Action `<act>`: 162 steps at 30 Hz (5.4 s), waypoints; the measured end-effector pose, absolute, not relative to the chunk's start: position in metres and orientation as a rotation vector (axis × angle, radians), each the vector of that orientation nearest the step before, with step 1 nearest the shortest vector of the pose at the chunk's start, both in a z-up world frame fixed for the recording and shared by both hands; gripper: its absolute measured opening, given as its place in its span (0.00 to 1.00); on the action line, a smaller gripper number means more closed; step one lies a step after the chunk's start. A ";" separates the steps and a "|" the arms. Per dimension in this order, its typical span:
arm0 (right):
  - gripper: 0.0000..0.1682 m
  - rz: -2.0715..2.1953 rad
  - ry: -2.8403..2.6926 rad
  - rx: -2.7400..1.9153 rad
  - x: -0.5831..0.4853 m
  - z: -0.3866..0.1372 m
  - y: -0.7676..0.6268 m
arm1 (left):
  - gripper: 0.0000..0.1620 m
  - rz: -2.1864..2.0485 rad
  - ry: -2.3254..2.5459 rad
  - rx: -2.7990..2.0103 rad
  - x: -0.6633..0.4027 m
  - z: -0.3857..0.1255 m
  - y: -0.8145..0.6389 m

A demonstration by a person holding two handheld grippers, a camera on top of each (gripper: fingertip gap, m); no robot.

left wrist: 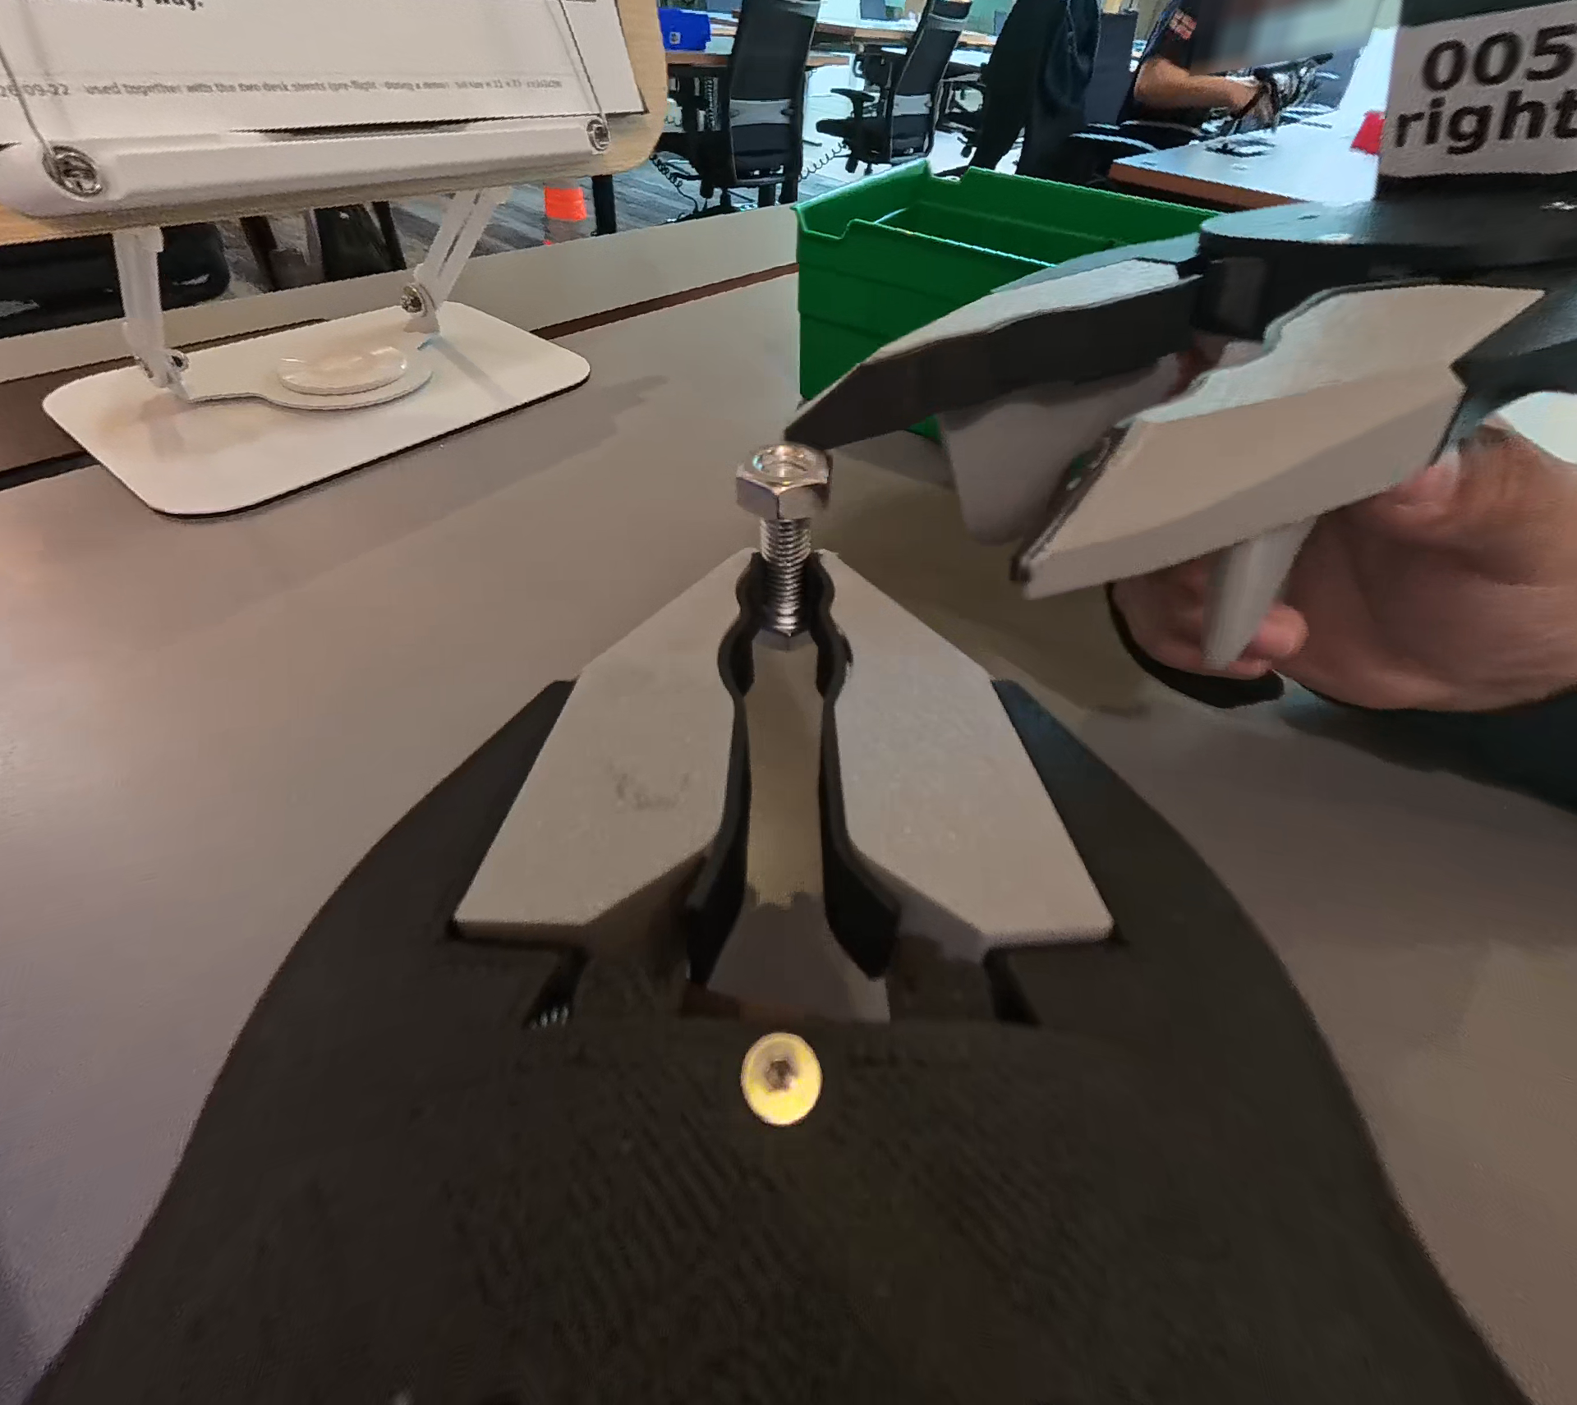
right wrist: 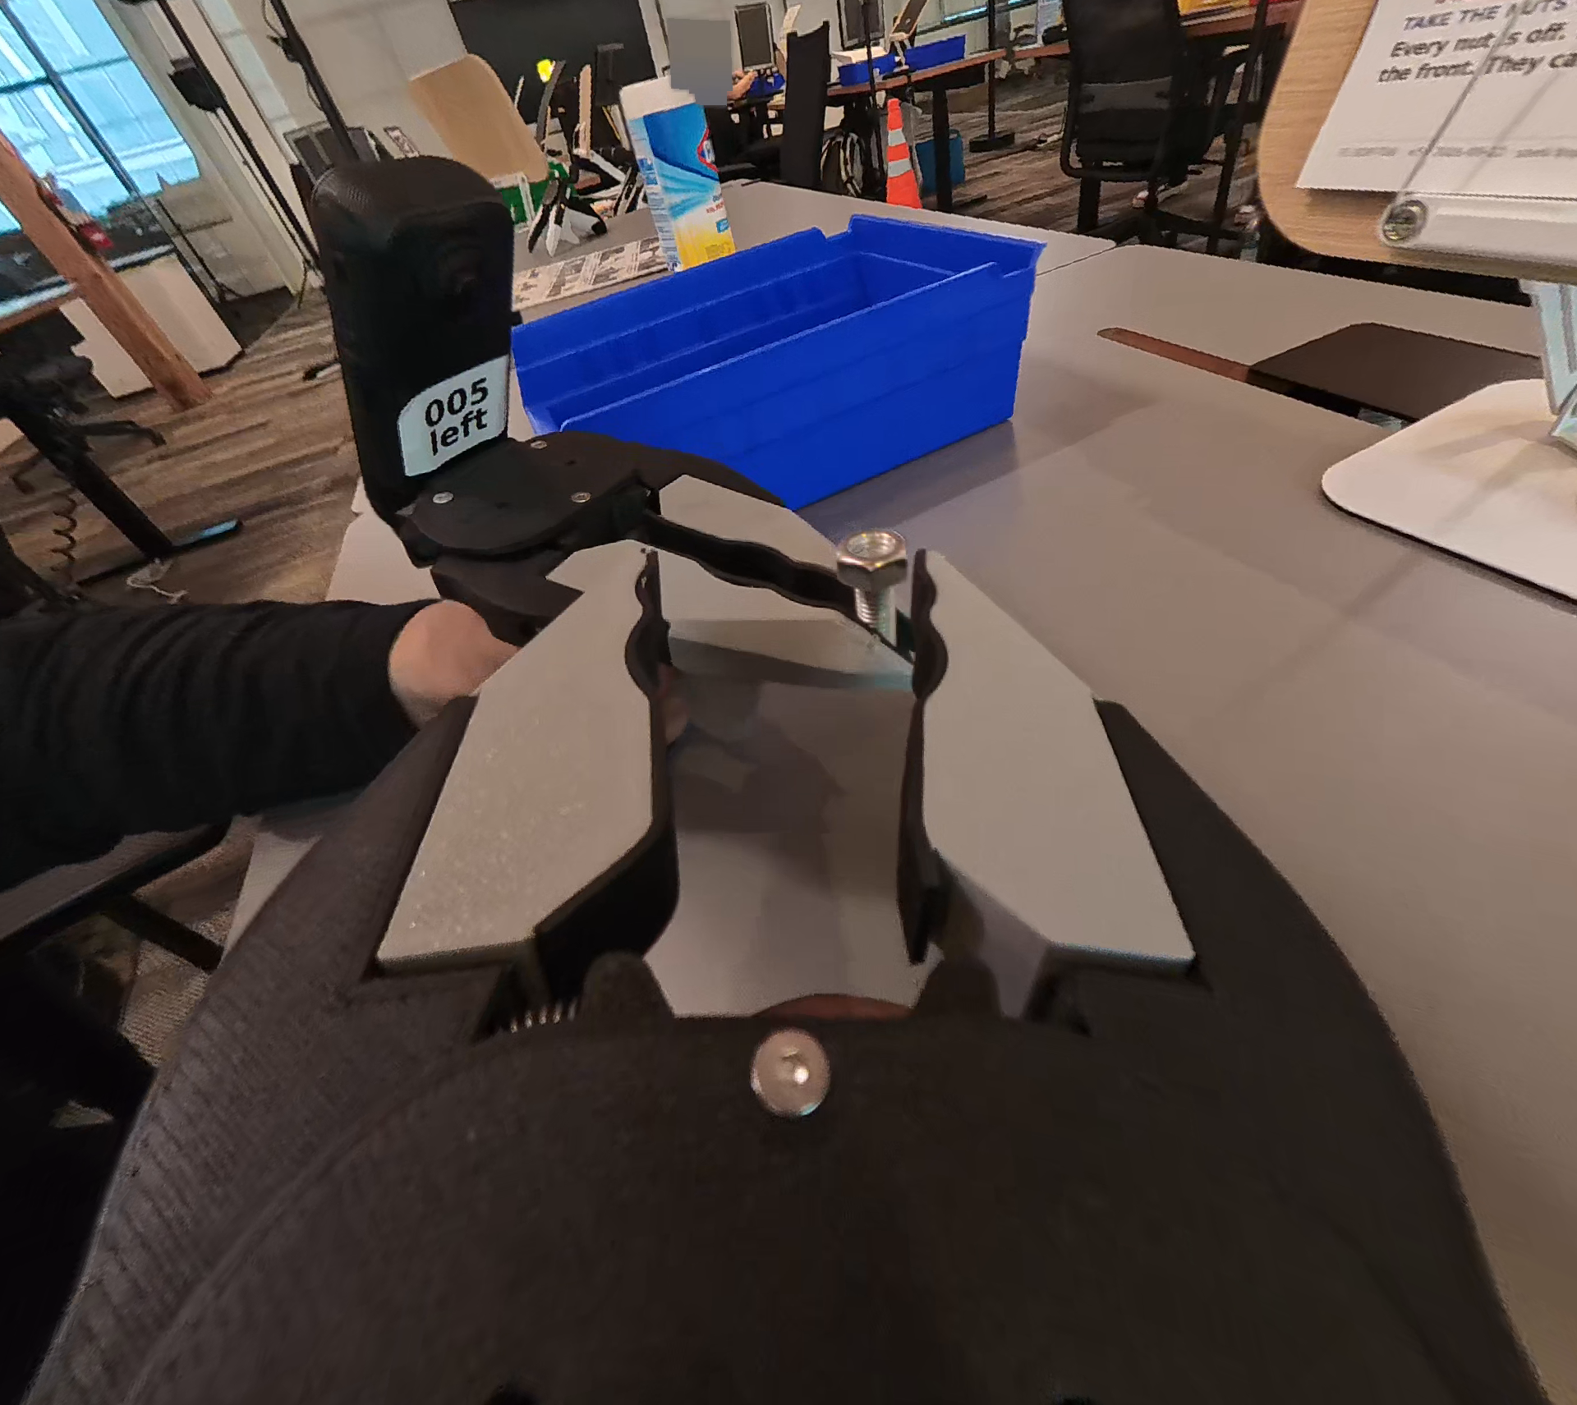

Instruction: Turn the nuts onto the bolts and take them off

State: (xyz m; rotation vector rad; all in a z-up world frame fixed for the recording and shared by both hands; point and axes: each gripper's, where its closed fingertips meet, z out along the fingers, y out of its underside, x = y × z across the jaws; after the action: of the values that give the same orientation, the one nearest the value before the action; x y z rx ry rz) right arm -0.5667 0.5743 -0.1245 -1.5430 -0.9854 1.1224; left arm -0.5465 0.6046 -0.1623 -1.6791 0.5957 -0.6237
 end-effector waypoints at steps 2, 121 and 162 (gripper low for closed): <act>0.36 1.112 -0.997 -1.540 -0.570 -0.125 0.572 | 0.04 -0.623 0.624 -1.673 -0.542 -0.163 0.602; 0.00 0.578 -0.905 -1.294 -0.441 -0.113 0.560 | 0.04 -0.562 0.621 -1.727 -0.537 -0.170 0.600; 0.29 0.454 -0.411 -2.201 -0.117 -0.196 0.477 | 0.04 -0.586 0.654 -1.717 -0.535 -0.170 0.595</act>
State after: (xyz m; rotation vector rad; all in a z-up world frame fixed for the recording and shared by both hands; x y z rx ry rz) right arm -0.1169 0.4772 -0.1959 -2.2008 -0.4114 0.4538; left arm -0.5351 0.5950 -0.1702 -1.7168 0.6542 -0.5864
